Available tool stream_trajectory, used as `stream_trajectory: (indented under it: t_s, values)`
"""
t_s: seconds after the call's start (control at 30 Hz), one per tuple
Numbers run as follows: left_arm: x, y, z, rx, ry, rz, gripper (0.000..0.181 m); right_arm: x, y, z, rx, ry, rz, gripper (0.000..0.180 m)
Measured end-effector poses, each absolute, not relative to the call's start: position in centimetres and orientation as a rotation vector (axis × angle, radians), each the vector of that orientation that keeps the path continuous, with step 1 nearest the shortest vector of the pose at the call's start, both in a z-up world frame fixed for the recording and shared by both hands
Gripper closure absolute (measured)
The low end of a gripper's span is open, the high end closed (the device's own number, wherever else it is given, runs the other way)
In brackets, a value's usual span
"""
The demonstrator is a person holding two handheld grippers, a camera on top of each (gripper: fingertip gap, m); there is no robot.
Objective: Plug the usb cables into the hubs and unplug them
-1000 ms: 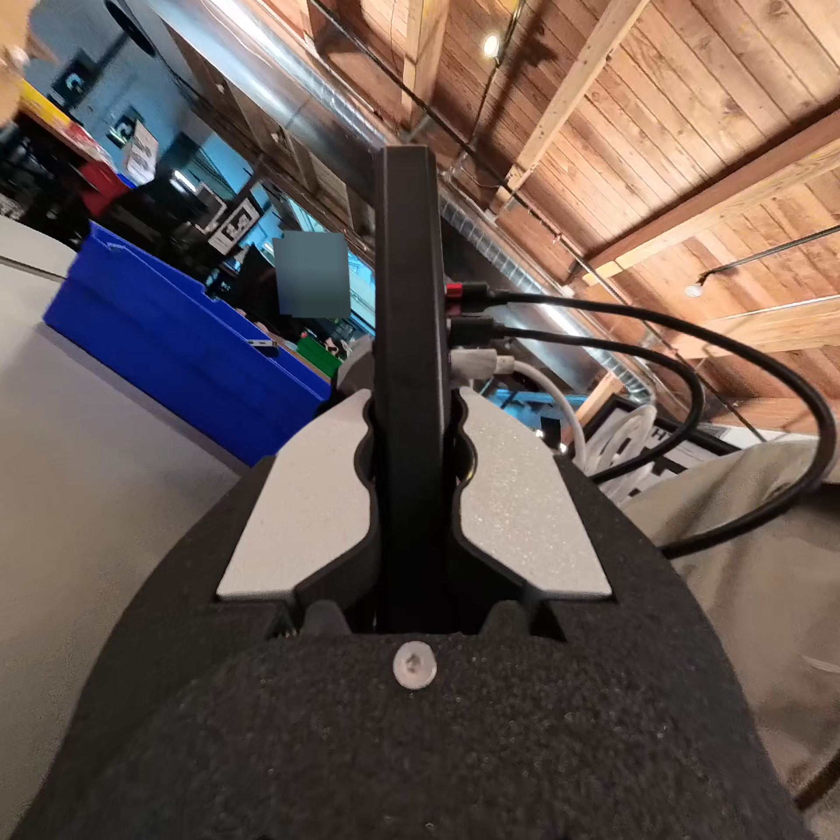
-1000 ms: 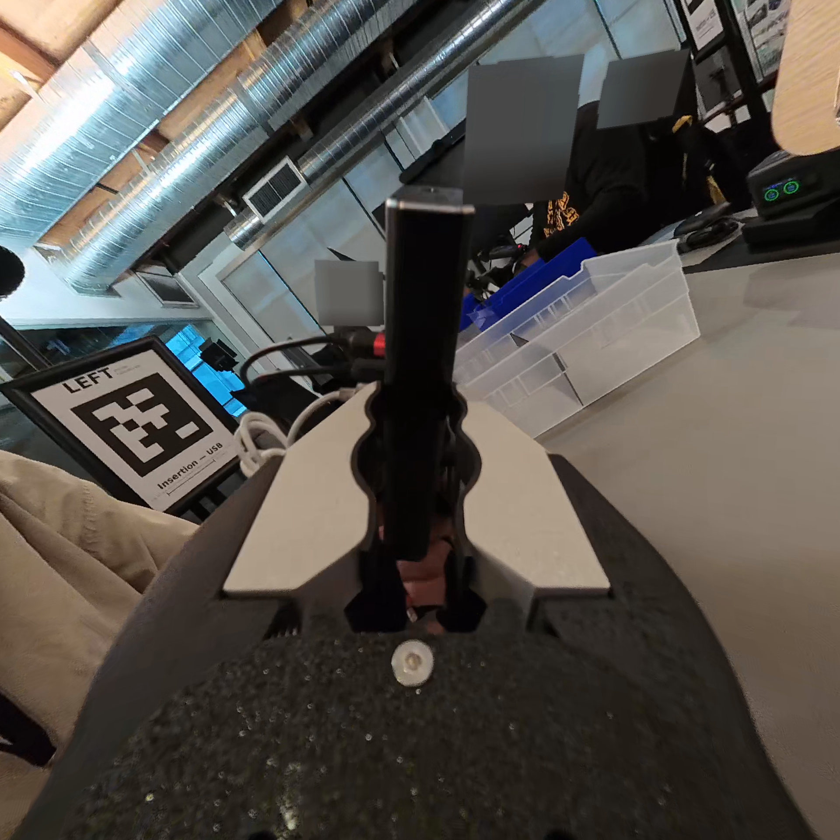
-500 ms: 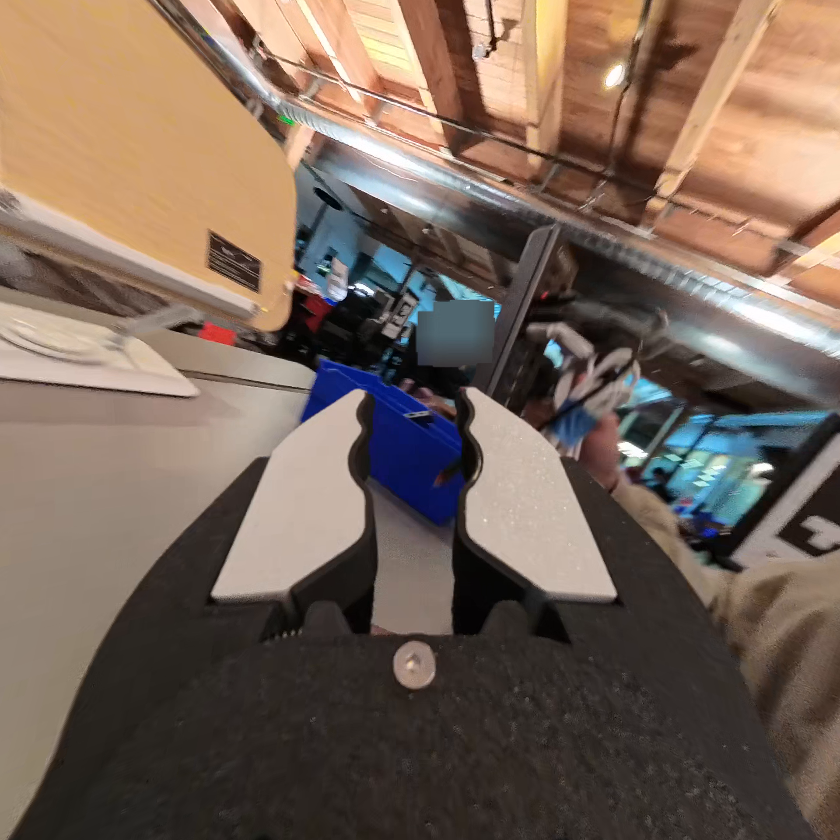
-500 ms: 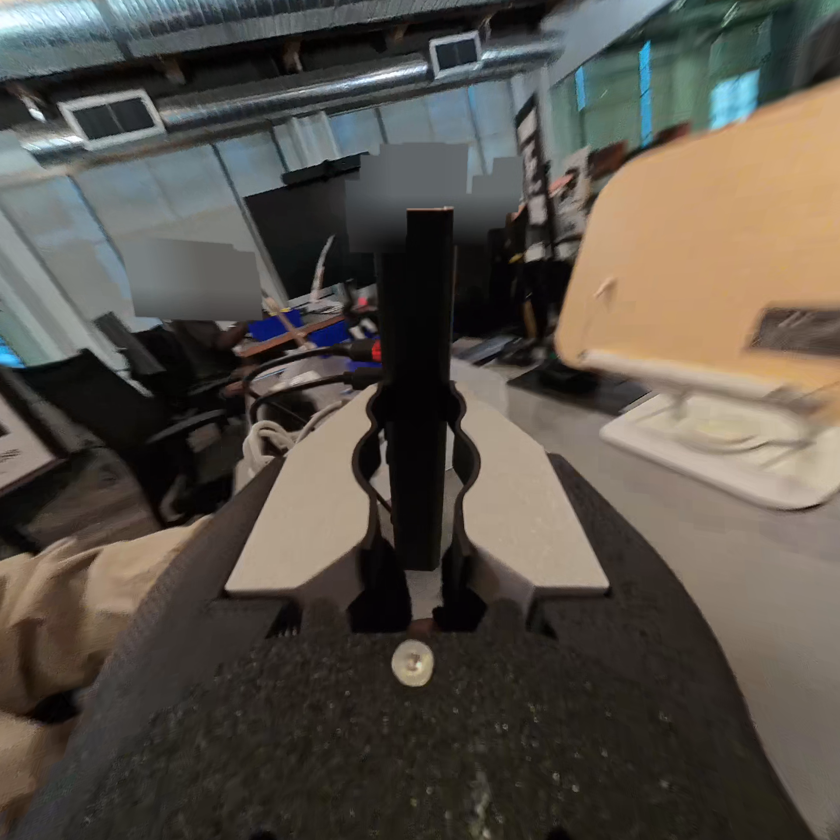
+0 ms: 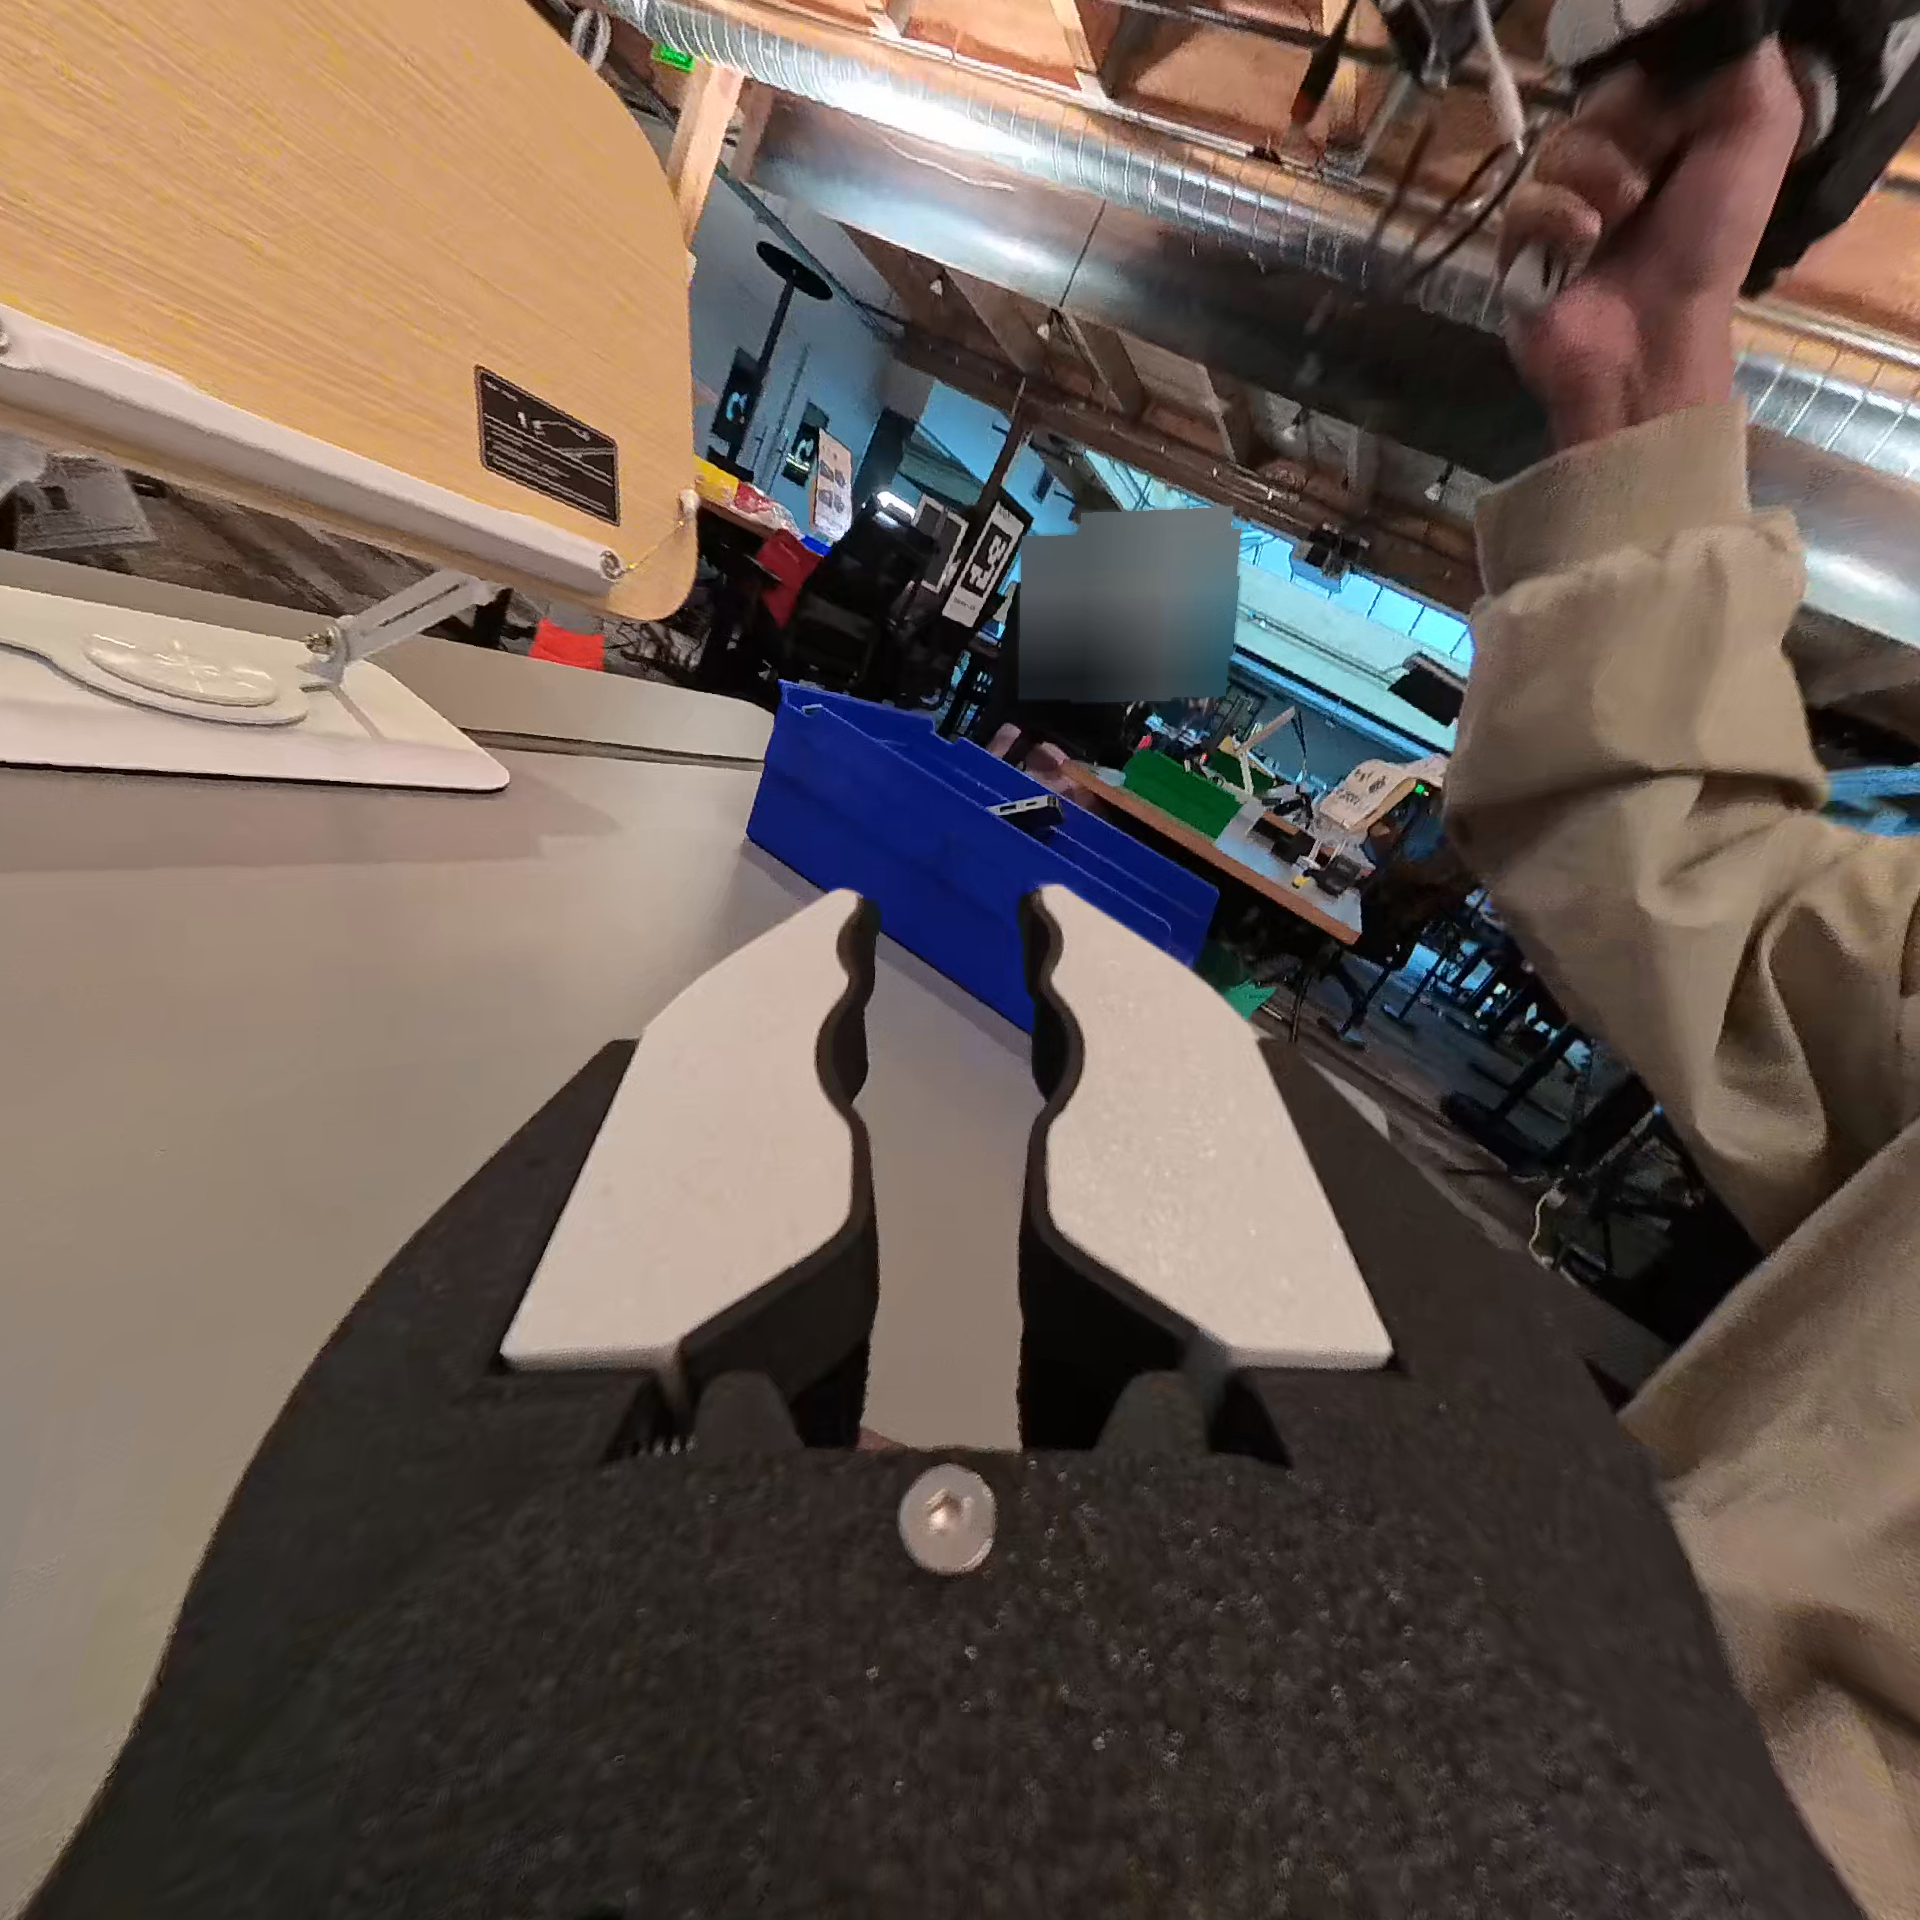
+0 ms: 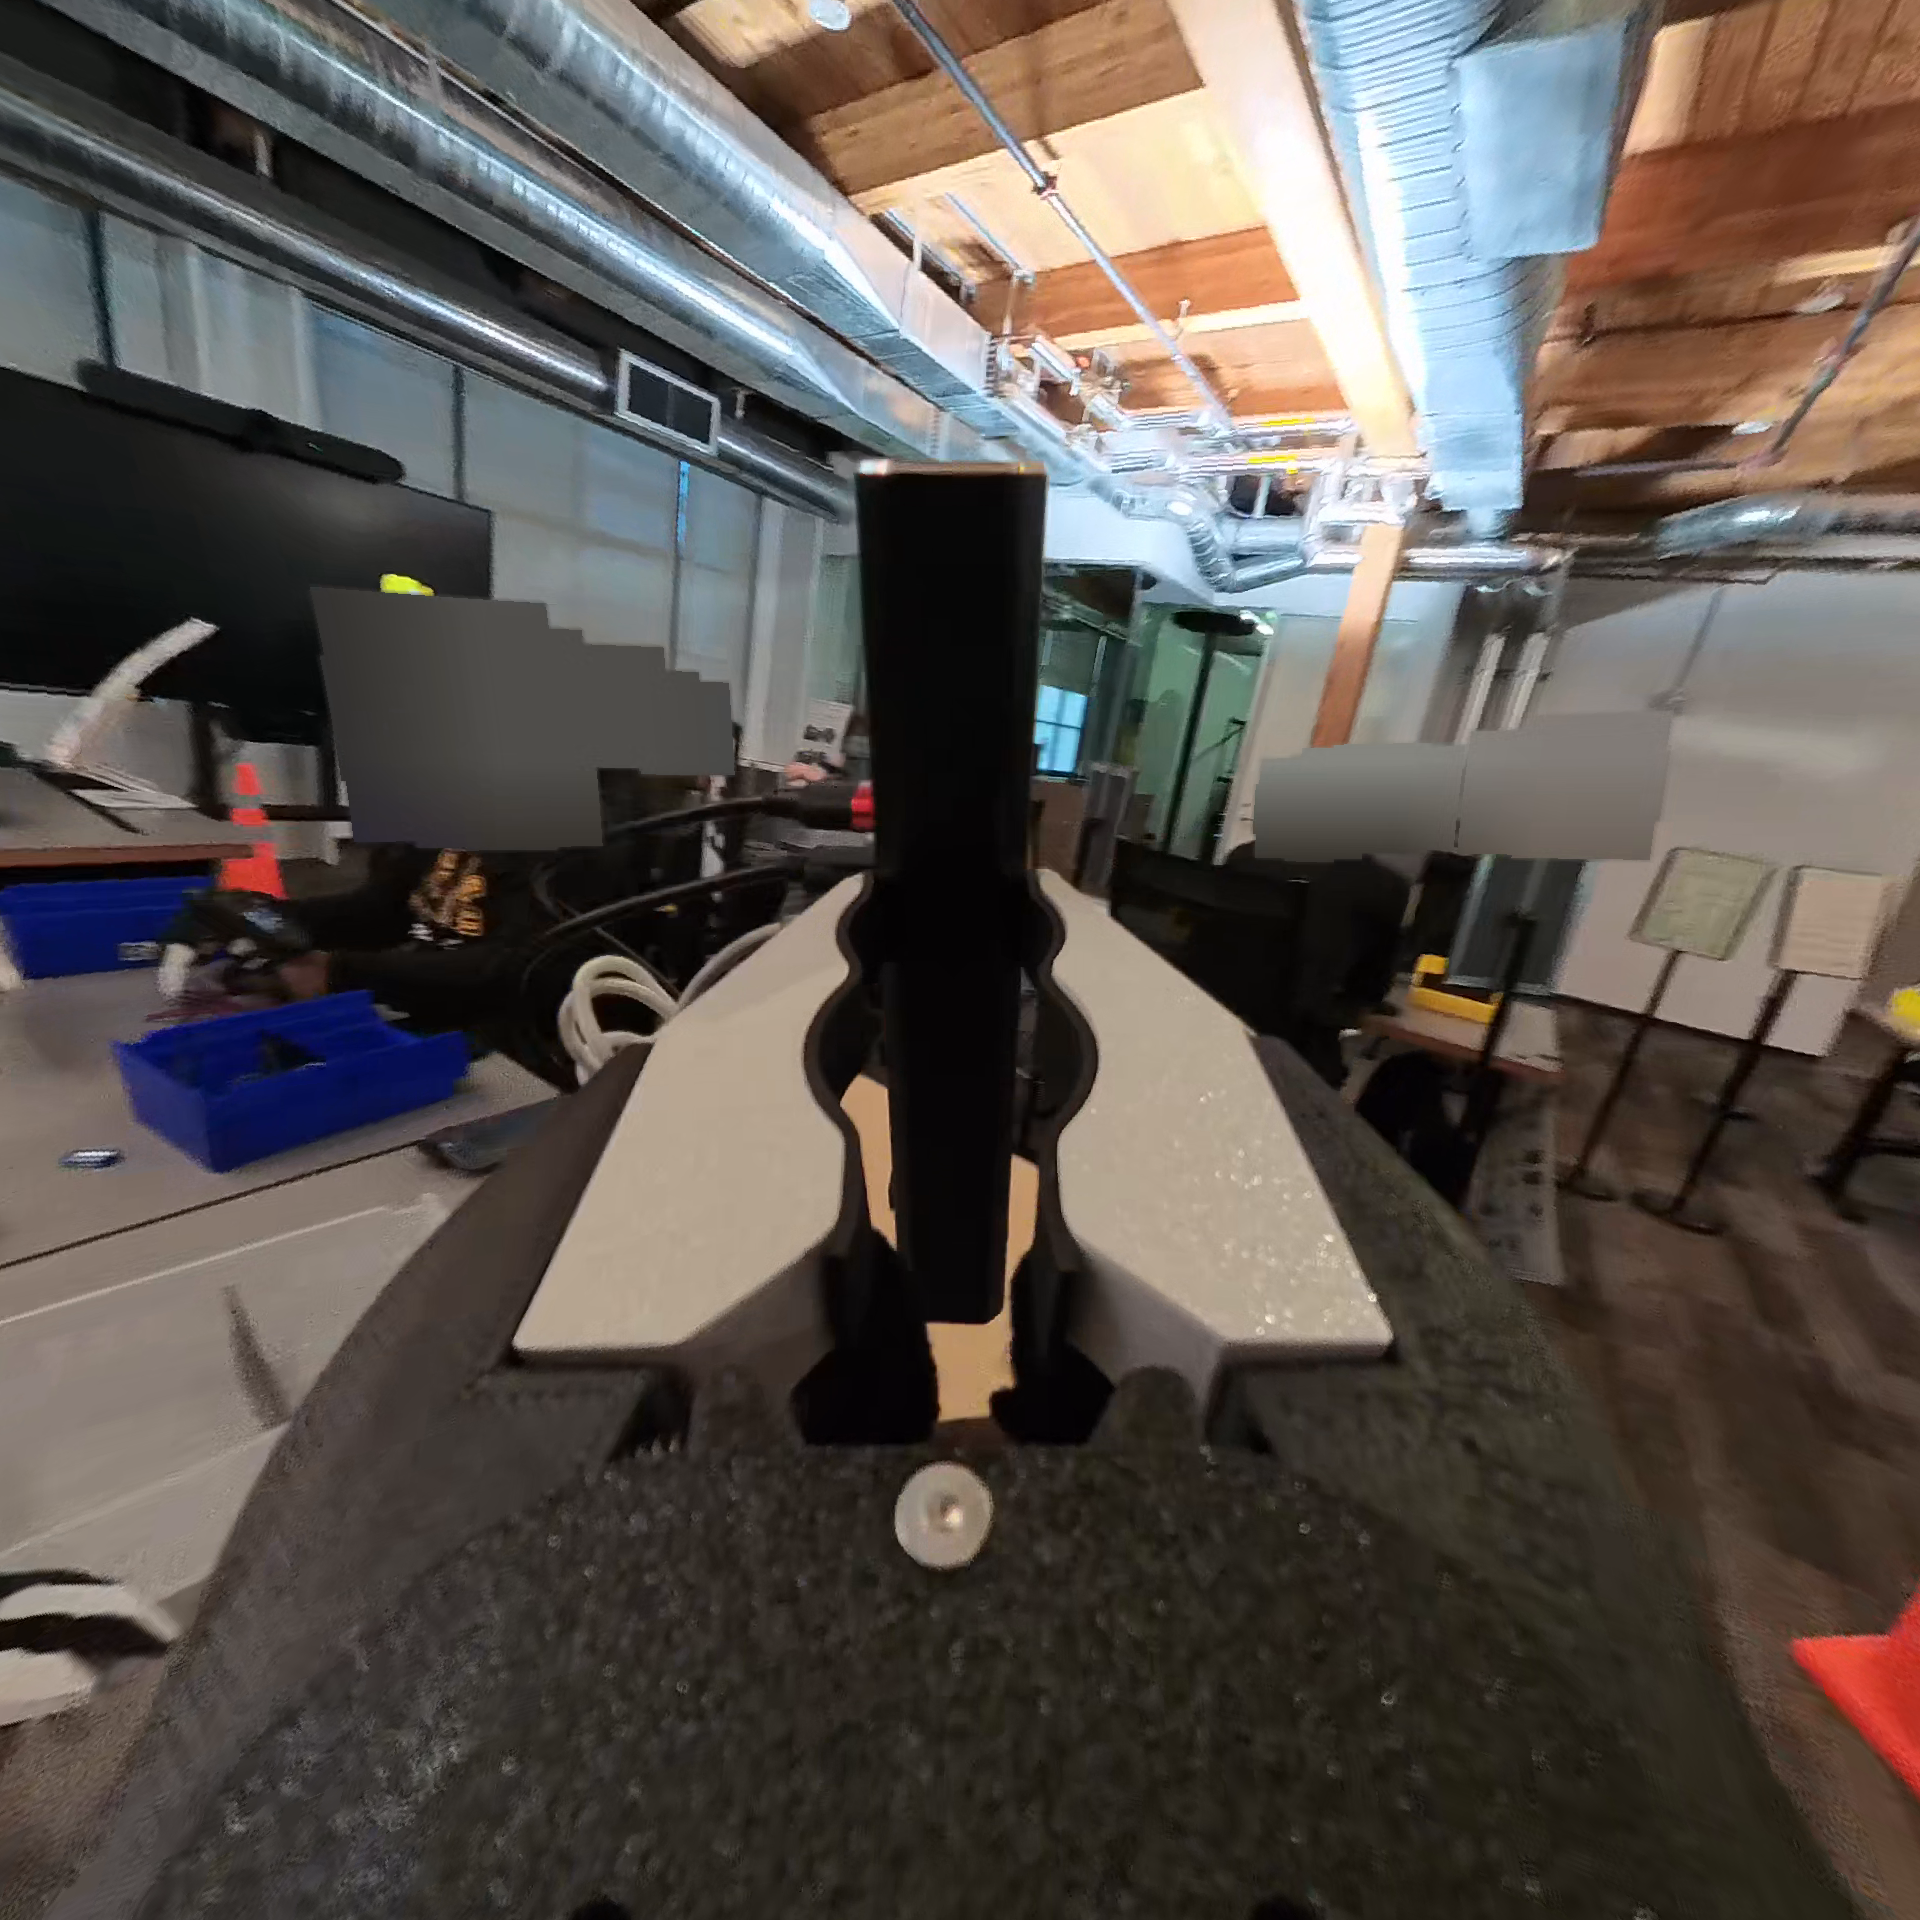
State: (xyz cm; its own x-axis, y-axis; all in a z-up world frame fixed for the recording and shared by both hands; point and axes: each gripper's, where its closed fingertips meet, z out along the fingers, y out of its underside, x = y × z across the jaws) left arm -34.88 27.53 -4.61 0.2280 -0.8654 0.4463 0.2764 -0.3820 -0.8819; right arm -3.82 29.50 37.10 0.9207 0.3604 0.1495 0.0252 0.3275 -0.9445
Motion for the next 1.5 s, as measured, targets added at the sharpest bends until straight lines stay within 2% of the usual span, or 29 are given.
stream_trajectory:
  t_s: [0.13, 0.27, 0.4, 0.6, 0.83, 1.07, 1.4, 1.5]
  values:
    - [-34.8, 27.3, -4.8, -1.461, 0.611, -1.373, 0.154, 1.2, 31.6, 36.9, -1.271, -0.321, 0.053, 0.154]
    - [-34.7, 27.3, -4.9, -1.465, 0.608, -1.39, 0.154, 6.9, 35.9, 30.5, -1.403, -0.252, -0.104, 0.154]
    - [-34.9, 27.6, -5.0, -1.469, 0.599, -1.394, 0.155, 10.9, 38.5, 23.9, -1.493, -0.162, -0.072, 0.154]
    - [-35.4, 28.0, -5.0, -1.473, 0.599, -1.357, 0.155, 13.4, 38.7, 19.9, -1.533, -0.156, -0.143, 0.154]
    - [-35.3, 28.2, -5.6, -1.488, 0.59, -1.367, 0.155, 17.3, 35.4, 24.7, -1.44, -0.098, -0.183, 0.154]
    - [-35.0, 28.7, -6.5, -1.516, 0.595, -1.375, 0.155, 15.5, 34.7, 29.7, -1.397, -0.116, -0.095, 0.154]
    - [-35.7, 29.2, -6.5, -1.514, 0.548, -1.4, 0.155, 11.0, 36.2, 35.1, -1.268, -0.041, 0.533, 0.154]
    - [-35.6, 29.1, -6.5, -1.515, 0.556, -1.419, 0.155, 12.2, 37.3, 34.4, -1.32, -0.045, 0.33, 0.154]
